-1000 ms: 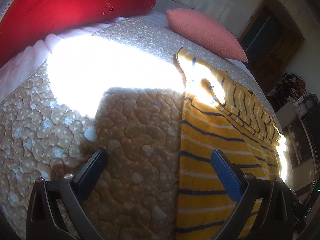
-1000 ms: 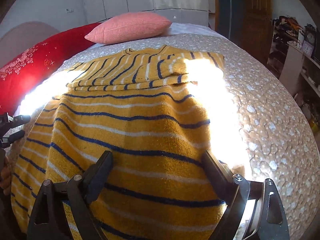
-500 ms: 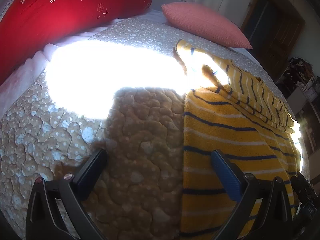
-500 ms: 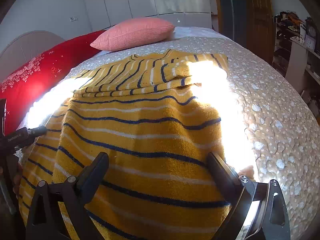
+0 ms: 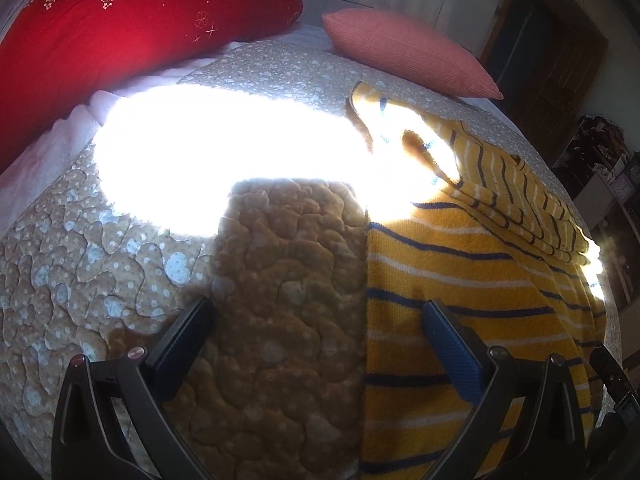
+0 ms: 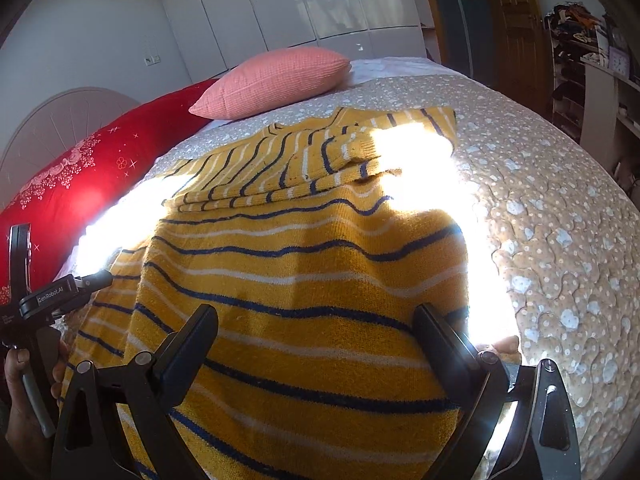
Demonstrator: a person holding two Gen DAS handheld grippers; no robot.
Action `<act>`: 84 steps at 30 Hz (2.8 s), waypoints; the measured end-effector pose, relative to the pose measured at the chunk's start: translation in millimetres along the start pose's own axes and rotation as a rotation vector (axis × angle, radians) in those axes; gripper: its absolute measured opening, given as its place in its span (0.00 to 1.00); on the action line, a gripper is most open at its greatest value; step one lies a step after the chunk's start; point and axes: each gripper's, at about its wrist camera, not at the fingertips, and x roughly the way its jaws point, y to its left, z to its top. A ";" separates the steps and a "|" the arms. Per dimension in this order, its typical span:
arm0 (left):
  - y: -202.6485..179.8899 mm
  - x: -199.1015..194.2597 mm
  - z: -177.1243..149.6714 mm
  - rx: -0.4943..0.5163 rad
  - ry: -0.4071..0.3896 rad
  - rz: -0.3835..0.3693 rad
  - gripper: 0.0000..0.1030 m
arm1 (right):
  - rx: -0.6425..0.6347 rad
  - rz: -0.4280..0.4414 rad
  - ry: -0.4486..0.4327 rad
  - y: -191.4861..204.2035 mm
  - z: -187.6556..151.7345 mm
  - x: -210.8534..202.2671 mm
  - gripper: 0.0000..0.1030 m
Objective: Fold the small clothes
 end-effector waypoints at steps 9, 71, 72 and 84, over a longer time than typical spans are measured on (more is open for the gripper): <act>3.9 -2.6 0.1 -0.016 -0.009 -0.029 1.00 | -0.021 -0.029 0.011 3.7 -0.4 1.6 0.96; 7.7 -5.0 -0.4 -0.031 -0.023 -0.052 1.00 | 0.018 0.014 -0.022 -2.1 -2.3 -2.1 0.96; 7.4 -5.2 -0.7 -0.032 -0.024 -0.052 1.00 | 0.019 0.015 -0.022 -2.1 -2.3 -2.0 0.96; 7.4 -5.9 -1.4 -0.033 -0.026 -0.053 1.00 | 0.017 0.011 -0.020 -1.7 -2.2 -1.3 0.96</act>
